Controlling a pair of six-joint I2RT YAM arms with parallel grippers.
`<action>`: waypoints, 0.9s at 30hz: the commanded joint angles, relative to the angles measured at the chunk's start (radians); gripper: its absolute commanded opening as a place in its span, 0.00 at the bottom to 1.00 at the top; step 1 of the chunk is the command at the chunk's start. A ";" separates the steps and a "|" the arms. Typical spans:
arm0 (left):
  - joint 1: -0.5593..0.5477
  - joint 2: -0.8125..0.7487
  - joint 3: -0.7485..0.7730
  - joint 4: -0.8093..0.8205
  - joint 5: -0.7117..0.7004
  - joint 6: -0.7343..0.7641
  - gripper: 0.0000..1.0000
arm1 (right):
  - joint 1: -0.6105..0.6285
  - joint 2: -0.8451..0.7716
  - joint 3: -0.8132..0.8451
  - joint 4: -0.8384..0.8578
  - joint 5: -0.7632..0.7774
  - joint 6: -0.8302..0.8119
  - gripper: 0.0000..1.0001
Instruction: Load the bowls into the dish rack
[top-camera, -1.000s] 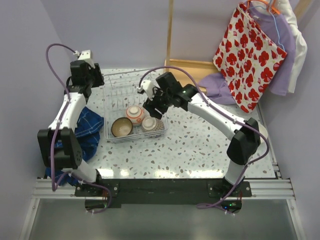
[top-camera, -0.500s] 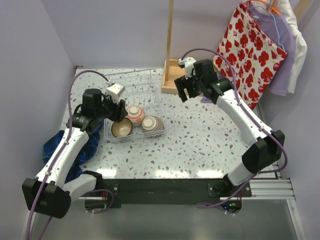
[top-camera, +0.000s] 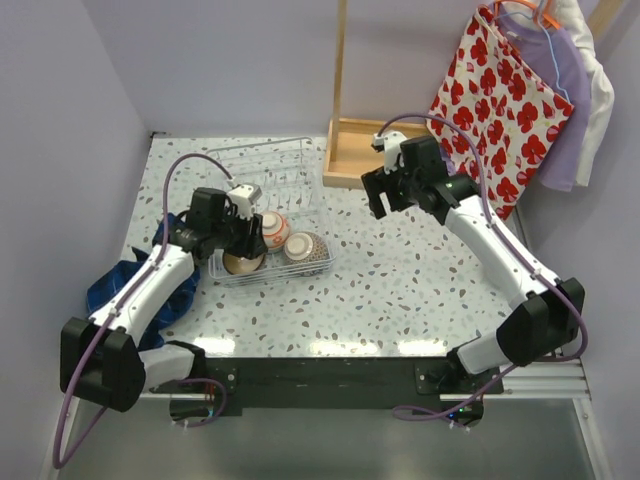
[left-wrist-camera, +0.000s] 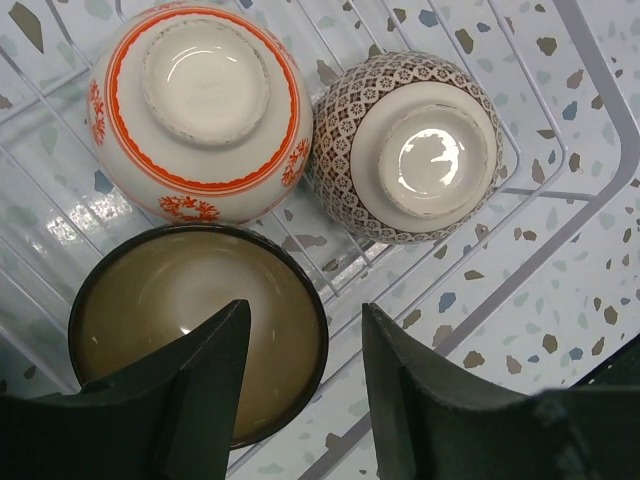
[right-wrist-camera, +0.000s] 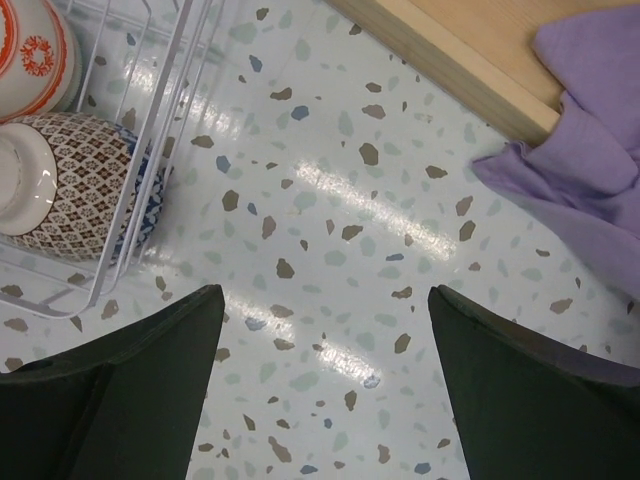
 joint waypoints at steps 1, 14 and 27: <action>-0.017 0.021 -0.008 0.036 -0.014 -0.036 0.53 | -0.024 -0.081 -0.029 0.033 0.011 0.017 0.88; -0.076 0.122 0.036 0.016 -0.176 0.005 0.53 | -0.066 -0.147 -0.089 0.022 -0.017 0.000 0.88; -0.076 0.044 0.124 -0.101 -0.216 0.065 0.00 | -0.078 -0.135 -0.068 -0.011 -0.014 -0.028 0.88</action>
